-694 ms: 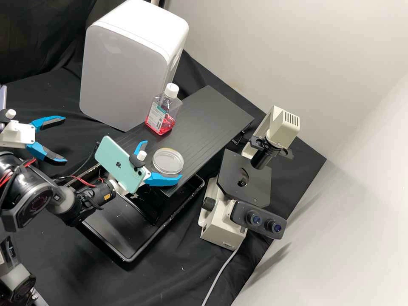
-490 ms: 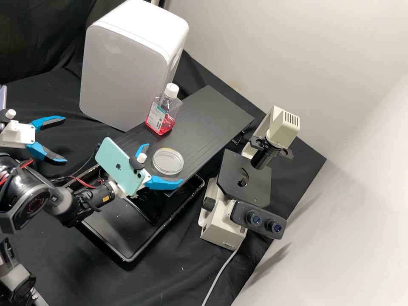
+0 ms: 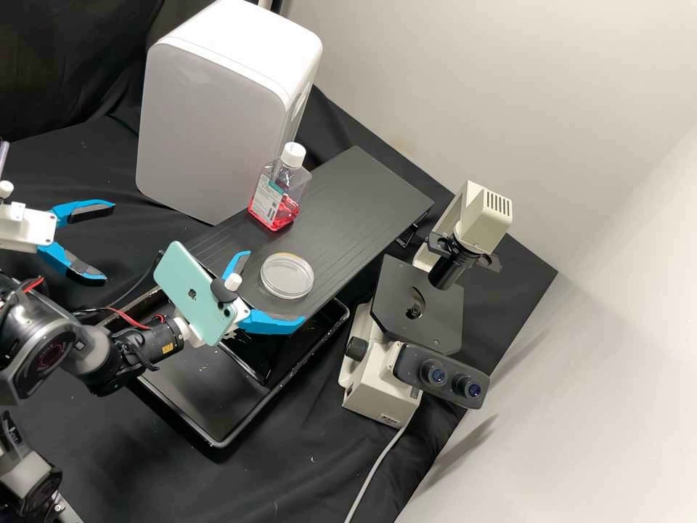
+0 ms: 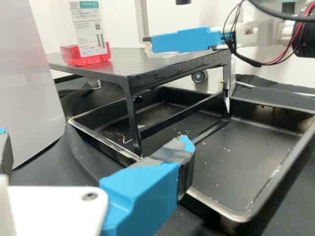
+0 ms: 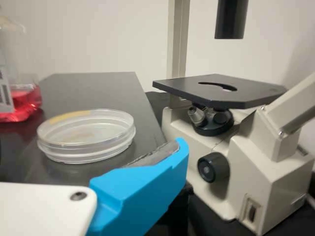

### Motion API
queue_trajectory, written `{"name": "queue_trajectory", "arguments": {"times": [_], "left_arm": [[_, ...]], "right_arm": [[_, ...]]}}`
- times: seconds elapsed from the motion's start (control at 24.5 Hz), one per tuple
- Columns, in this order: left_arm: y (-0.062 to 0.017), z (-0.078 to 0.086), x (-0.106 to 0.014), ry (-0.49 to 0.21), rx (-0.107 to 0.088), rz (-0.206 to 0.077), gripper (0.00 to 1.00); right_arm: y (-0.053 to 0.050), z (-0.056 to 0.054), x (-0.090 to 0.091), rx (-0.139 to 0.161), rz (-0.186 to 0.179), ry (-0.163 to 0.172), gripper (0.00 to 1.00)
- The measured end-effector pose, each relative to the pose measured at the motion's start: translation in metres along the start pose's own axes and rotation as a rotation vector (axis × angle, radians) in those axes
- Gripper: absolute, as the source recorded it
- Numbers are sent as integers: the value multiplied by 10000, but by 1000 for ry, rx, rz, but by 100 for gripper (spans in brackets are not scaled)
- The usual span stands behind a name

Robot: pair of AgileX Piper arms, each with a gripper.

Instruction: Place the lid on the petri dish

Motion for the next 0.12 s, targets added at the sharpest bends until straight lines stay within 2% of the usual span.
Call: {"name": "queue_trajectory", "arguments": {"times": [0.04, 0.12], "left_arm": [[0, 2, 0, -2, 1, 0, 100], [0, 2, 0, -2, 1, 0, 100]], "right_arm": [[3, 4, -25, 21, -2, 2, 100], [22, -7, -66, 36, -1, 13, 100]]}}
